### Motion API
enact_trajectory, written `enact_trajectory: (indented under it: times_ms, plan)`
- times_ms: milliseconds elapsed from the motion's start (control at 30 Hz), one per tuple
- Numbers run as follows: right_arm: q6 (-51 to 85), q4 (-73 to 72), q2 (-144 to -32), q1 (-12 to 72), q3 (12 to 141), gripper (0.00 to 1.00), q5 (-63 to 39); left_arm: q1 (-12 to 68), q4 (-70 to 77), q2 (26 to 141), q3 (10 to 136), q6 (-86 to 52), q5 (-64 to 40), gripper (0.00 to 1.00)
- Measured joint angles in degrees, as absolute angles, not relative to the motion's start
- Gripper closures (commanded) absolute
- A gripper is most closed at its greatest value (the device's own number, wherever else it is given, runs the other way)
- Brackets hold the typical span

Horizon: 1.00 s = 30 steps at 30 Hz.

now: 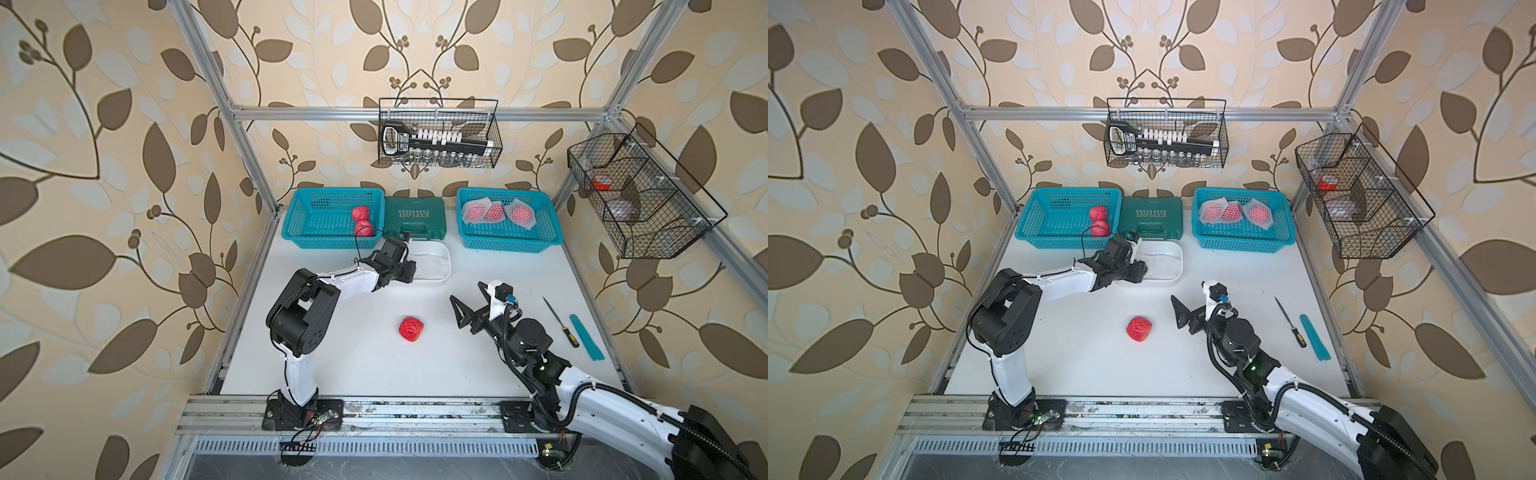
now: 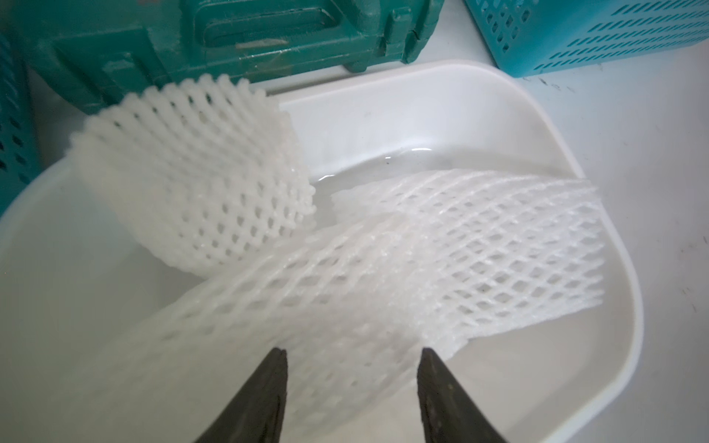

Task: Remove foam nets from apples
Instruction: Adjust the foam net in the storage box, then pick up the apple from the center of the board.

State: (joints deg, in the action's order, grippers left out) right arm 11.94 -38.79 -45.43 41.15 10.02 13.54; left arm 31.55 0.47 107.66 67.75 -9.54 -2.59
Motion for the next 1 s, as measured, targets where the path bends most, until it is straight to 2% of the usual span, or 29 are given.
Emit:
enact_trajectory:
  times_ms: [200,233,500,700,833,1000]
  plan:
    - [11.9,-38.8,-45.4,41.1,10.0,0.01,13.5,31.6,-0.5,106.0,67.6,-9.6,-3.0,0.25]
    - [11.9,-38.8,-45.5,41.1,10.0,0.0,13.5,31.6,-1.0,104.7,67.4,-9.6,-3.1,0.18]
    - [11.8,-39.0,-46.2,41.1,10.0,0.01,12.6,35.0,-3.3,82.9,60.2,-10.1,-2.5,0.02]
    - [12.0,-37.9,-45.2,41.1,10.0,0.0,9.8,42.7,-6.6,70.9,51.0,-10.4,0.5,0.01]
    - [14.2,-34.4,-40.4,41.1,9.3,0.01,5.1,46.1,-10.4,69.9,44.5,-10.9,1.1,0.01]
    - [13.1,-32.5,-37.2,41.1,5.5,0.0,-2.5,46.3,-11.5,71.7,40.9,-11.3,0.3,0.01]
